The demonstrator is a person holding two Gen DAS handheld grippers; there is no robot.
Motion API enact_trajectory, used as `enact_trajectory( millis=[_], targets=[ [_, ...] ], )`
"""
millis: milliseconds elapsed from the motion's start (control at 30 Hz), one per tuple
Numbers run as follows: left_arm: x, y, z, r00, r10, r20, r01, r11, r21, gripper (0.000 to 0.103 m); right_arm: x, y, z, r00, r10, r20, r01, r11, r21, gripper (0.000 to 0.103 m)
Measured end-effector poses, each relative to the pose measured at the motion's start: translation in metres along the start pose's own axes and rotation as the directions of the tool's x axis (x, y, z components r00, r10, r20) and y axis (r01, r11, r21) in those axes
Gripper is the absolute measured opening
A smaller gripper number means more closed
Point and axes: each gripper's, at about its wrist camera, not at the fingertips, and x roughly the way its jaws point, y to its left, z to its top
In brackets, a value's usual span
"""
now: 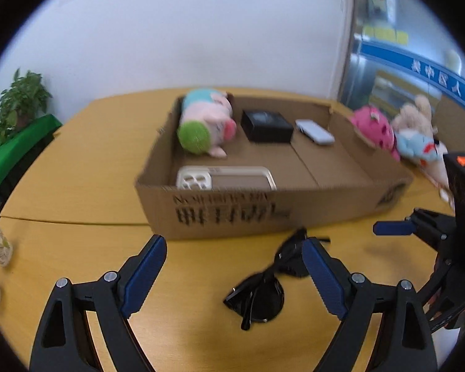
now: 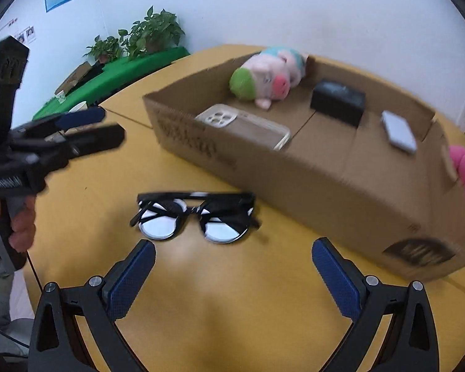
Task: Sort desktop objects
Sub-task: 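Move the left tool to the black sunglasses and grasp them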
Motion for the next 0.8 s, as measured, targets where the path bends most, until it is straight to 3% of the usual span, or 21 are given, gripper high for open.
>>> enact_trajectory(
  millis=[100,167,233,300,433,533,800],
  targets=[
    [0.023,-0.008,-0.005,0.997,-0.040,-0.071,0.042,0.999,0.032,0.086,0.005,-0.002,-0.013,0.999,0.050,-0.003,-0.050,0.996,0.075,0.102],
    [0.035,-0.012,-0.008,0.992,-0.051,-0.113,0.057,0.997,0.044,0.078,0.006,-0.005,-0.020,0.998,0.056,-0.010,-0.055,0.992,0.110,0.102],
    [0.046,-0.016,-0.013,0.984,-0.067,-0.166,0.075,0.996,0.040,0.055,0.004,-0.008,-0.029,0.998,0.055,-0.009,-0.054,0.990,0.130,0.102],
    [0.053,-0.018,-0.020,0.974,-0.097,-0.206,0.107,0.994,0.034,0.041,0.001,-0.012,-0.043,0.999,0.054,-0.004,-0.052,0.985,0.165,0.102],
    [0.059,-0.025,-0.030,0.955,-0.111,-0.273,0.129,0.990,0.048,0.021,-0.004,-0.023,-0.069,0.997,0.072,0.009,-0.071,0.961,0.267,0.102],
    [0.059,-0.026,-0.038,0.936,-0.157,-0.314,0.164,0.986,-0.003,0.020,-0.008,-0.035,-0.083,0.996,0.088,0.019,-0.089,0.934,0.345,0.102],
    [0.052,-0.041,-0.051,0.914,-0.240,-0.327,0.238,0.970,-0.050,0.020,-0.017,-0.042,-0.084,0.985,0.147,0.087,-0.171,0.883,0.437,0.093]
  ],
)
